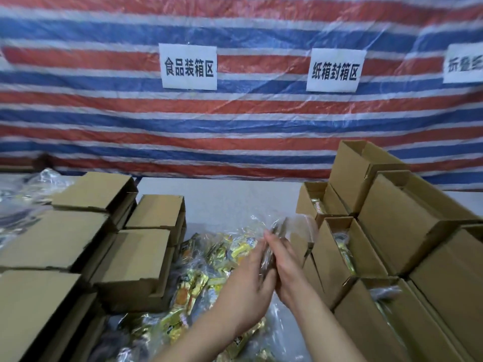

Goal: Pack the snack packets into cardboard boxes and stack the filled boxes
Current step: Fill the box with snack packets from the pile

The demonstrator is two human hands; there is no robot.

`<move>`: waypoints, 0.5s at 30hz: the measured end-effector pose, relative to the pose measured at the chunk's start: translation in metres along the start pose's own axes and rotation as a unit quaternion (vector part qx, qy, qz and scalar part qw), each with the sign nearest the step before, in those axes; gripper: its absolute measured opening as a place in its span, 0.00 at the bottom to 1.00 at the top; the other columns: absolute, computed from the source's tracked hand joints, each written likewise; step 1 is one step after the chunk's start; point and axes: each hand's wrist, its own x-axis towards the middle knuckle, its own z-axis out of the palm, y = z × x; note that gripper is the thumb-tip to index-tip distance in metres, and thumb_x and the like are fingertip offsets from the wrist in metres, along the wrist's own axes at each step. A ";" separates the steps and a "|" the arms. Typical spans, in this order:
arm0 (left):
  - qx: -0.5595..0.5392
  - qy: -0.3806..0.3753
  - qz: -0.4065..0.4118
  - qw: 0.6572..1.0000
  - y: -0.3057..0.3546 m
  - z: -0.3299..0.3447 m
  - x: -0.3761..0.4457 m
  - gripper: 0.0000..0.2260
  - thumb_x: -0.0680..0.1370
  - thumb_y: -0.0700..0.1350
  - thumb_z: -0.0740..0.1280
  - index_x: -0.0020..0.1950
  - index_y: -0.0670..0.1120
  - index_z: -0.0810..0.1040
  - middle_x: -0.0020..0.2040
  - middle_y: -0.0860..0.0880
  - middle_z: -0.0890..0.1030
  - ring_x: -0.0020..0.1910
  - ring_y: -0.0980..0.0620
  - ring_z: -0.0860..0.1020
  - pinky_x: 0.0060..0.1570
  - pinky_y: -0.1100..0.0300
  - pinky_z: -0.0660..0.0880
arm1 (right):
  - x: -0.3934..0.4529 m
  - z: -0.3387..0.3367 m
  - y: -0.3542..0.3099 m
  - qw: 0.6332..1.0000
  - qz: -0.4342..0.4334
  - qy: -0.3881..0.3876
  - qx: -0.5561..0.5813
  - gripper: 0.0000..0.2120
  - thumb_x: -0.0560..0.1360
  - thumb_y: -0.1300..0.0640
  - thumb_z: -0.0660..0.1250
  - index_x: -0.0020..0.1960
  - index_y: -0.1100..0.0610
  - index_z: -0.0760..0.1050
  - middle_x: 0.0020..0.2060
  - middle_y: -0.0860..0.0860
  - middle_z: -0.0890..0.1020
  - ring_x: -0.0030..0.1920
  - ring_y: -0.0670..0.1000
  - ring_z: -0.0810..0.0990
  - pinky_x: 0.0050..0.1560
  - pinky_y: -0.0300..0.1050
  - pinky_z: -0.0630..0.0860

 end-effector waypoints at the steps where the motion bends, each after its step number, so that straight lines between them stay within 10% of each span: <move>1: 0.017 0.001 0.006 1.000 0.001 -0.004 -0.005 0.31 0.82 0.53 0.59 0.82 0.56 0.47 0.77 0.56 0.66 0.72 0.58 0.69 0.70 0.60 0.67 | -0.005 0.002 0.000 1.000 0.004 0.003 -0.001 0.23 0.69 0.47 0.76 0.58 0.58 0.78 0.39 0.50 0.85 0.42 0.50 0.85 0.36 0.41 0.79; 9: 0.024 -0.019 0.027 0.999 -0.006 -0.025 -0.034 0.33 0.80 0.59 0.61 0.81 0.57 0.50 0.76 0.56 0.68 0.72 0.57 0.67 0.67 0.65 0.63 | -0.031 0.004 0.000 0.999 -0.001 -0.030 -0.034 0.20 0.65 0.47 0.78 0.50 0.58 0.79 0.39 0.54 0.84 0.42 0.55 0.84 0.43 0.50 0.79; 15: -0.048 -0.062 -0.102 0.992 -0.071 -0.039 -0.076 0.28 0.80 0.65 0.58 0.78 0.59 0.58 0.64 0.59 0.76 0.63 0.60 0.74 0.62 0.60 0.71 | -0.056 -0.019 -0.003 0.997 -0.021 -0.058 -0.051 0.29 0.69 0.47 0.72 0.65 0.62 0.74 0.55 0.62 0.83 0.53 0.58 0.85 0.48 0.57 0.83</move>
